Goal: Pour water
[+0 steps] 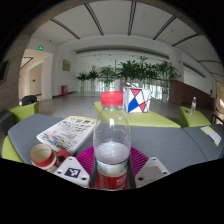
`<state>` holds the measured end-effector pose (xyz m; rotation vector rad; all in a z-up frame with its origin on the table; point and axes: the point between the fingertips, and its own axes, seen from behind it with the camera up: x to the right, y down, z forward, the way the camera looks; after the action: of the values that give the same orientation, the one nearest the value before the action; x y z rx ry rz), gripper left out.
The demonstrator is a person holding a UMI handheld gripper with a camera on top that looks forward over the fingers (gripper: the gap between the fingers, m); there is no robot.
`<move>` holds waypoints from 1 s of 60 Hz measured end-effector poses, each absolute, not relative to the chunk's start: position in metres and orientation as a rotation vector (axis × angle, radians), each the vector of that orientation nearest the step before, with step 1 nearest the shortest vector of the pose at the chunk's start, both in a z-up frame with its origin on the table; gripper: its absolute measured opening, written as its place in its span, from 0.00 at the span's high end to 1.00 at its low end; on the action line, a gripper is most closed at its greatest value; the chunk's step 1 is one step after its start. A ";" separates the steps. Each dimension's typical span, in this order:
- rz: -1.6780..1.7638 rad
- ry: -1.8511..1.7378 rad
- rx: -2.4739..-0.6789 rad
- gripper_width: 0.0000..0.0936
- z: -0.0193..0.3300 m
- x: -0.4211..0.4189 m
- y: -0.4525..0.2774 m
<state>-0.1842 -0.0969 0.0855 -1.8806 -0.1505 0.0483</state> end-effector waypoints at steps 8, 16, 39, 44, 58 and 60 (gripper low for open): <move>0.042 -0.150 -1.936 0.29 0.079 -0.182 -0.104; 0.031 -0.145 -2.001 0.09 0.074 -0.181 -0.128; -0.025 -0.095 -1.989 0.08 0.172 -0.173 -0.291; -0.033 -0.102 -1.964 0.08 0.199 -0.172 -0.328; -0.063 -0.097 -1.948 0.09 0.242 -0.165 -0.411; -0.058 -0.091 -1.952 0.09 0.244 -0.164 -0.419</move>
<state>-0.1643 -0.4188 0.2442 -1.9525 -0.0911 -0.0578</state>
